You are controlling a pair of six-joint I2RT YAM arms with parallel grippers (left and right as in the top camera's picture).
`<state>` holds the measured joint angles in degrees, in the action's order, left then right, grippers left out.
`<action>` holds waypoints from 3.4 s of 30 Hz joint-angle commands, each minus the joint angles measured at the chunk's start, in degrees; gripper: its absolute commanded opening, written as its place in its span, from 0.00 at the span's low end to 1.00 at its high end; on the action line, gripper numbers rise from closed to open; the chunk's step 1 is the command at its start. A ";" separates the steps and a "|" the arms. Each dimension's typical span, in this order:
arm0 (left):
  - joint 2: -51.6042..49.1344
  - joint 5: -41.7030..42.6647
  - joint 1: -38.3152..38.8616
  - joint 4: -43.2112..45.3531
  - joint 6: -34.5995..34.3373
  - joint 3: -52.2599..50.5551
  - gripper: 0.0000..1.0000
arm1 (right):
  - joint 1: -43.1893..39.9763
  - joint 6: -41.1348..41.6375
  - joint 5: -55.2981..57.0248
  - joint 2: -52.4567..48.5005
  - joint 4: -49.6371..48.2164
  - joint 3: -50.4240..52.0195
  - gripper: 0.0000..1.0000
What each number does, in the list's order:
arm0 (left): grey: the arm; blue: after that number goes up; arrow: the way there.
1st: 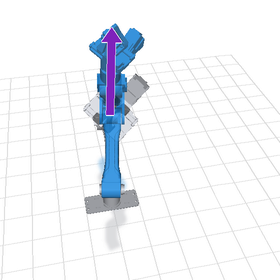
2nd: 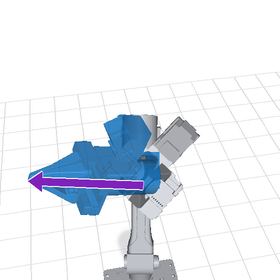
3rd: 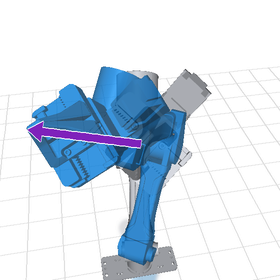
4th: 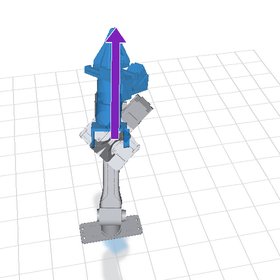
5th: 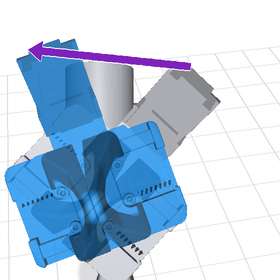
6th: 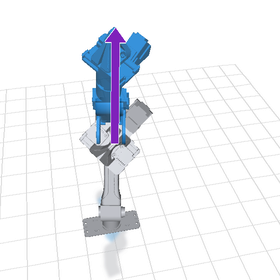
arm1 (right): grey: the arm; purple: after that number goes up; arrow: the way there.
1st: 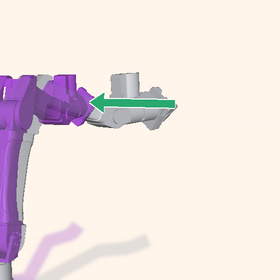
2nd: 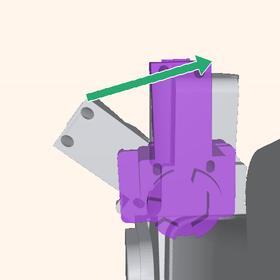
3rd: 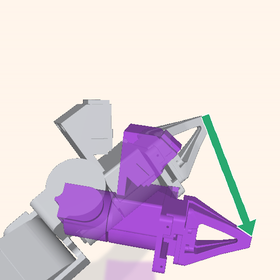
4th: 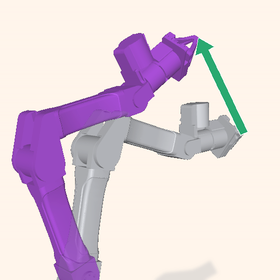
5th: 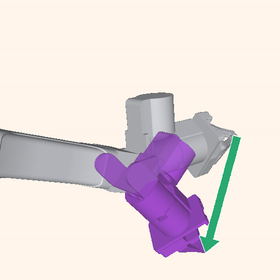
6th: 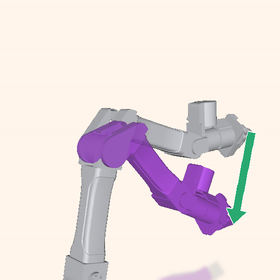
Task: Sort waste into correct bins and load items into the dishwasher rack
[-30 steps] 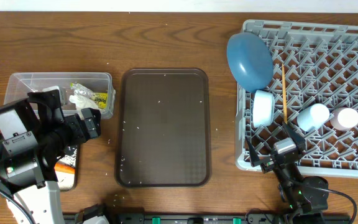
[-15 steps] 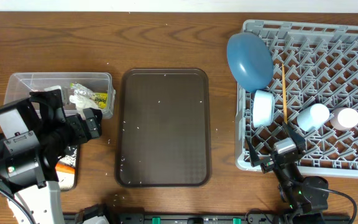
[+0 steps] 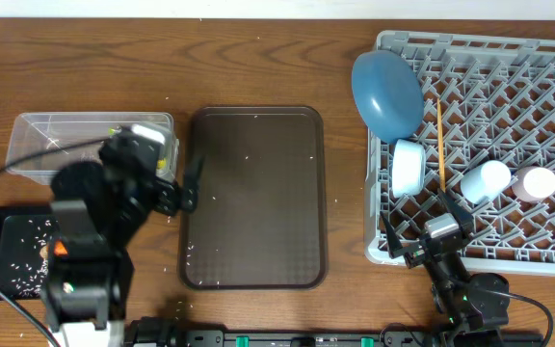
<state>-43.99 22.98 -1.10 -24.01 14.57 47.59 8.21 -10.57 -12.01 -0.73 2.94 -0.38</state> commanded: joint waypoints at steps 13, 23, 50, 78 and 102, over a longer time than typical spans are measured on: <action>33.27 -9.73 2.32 7.48 -3.48 -24.17 0.98 | -0.74 0.87 -0.44 0.24 0.24 0.07 0.99; 43.82 -10.80 2.49 14.08 -8.76 -36.13 0.98 | -0.74 0.87 -0.44 0.24 0.24 0.07 0.99; 43.85 -13.40 2.47 21.44 -8.68 -47.36 0.98 | -0.74 0.87 -0.44 0.24 0.24 0.07 0.99; 43.76 -13.42 2.47 21.11 -8.68 -47.36 0.98 | -0.74 0.87 -0.44 0.24 0.24 0.07 0.99; 43.76 -13.40 2.47 21.09 -8.68 -47.36 0.98 | -0.74 0.87 -0.44 0.24 0.24 0.07 0.99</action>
<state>-0.62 10.07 1.19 -1.67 6.15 1.61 8.21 -10.57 -12.01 -0.71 2.94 -0.38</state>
